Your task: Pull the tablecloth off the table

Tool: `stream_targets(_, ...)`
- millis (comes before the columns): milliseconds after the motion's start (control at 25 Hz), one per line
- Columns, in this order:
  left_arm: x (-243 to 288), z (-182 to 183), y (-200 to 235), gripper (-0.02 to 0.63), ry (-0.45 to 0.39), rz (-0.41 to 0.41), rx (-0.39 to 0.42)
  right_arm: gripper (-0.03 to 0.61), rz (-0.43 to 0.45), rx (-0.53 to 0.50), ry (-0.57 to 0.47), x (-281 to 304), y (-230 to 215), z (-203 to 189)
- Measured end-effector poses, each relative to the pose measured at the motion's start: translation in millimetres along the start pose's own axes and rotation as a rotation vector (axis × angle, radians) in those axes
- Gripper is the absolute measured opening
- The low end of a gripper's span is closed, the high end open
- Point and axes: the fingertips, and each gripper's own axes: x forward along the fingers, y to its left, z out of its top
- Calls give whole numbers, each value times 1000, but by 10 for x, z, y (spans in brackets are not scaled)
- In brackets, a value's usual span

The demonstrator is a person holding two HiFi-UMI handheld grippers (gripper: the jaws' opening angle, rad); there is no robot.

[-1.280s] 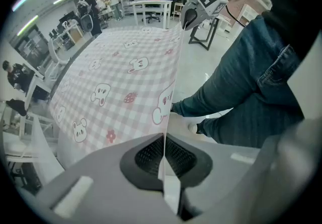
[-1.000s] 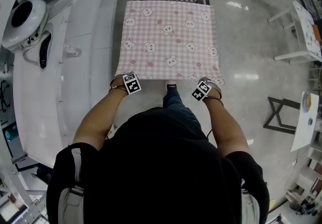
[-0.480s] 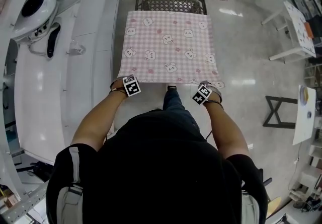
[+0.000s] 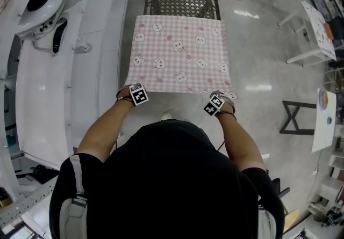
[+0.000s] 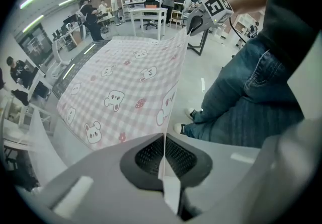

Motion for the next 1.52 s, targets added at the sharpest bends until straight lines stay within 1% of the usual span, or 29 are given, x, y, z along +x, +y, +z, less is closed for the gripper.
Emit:
stream_targets(80, 12, 1, -147, 2, 16, -3, -18, 29, 14, 0, -6, -25, 95, -117)
stream_targets(200, -4, 95, -373, 2, 18, 12, -31, 29, 32, -11, -21, -76, 231, -323)
stream_targets(360, -34, 193, -781, 2, 28, 32, -66, 29, 46, -29, -45, -205, 438, -656)
stream_targets(520, -64, 227, -1115, 2, 27, 49, -96, 29, 52, -46, -66, -338, 618, -887)
stream_targets(640, -37, 230, -1369, 2, 28, 52, -105, 29, 60, -58, -68, -390, 775, -1060)
stream_targets(880, -59, 190, -1735, 2, 15, 61, -130, 29, 55, -86, -86, -544, 993, -1230)
stream_targets(1120, -75, 154, -1946, 2, -4, 85, -167, 29, 69, -69, -102, -601, 1195, -1356)
stream_targets(1240, -37, 122, -2098, 2, 0, 74, -175, 29, 101, -96, -90, -590, 1403, -1464)
stream_targets(1320, 4, 77, -2208, 2, 12, 52, -183, 29, 121, -107, -78, -586, 1540, -1541)
stream_targets(1440, 57, 13, -2313, 2, 31, 33, -190, 29, 151, -103, -70, -584, 1688, -1621)
stream_targets(1520, 64, 14, -2340, 2, 28, 31, -185, 29, 161, -92, -74, -595, 1740, -1645)
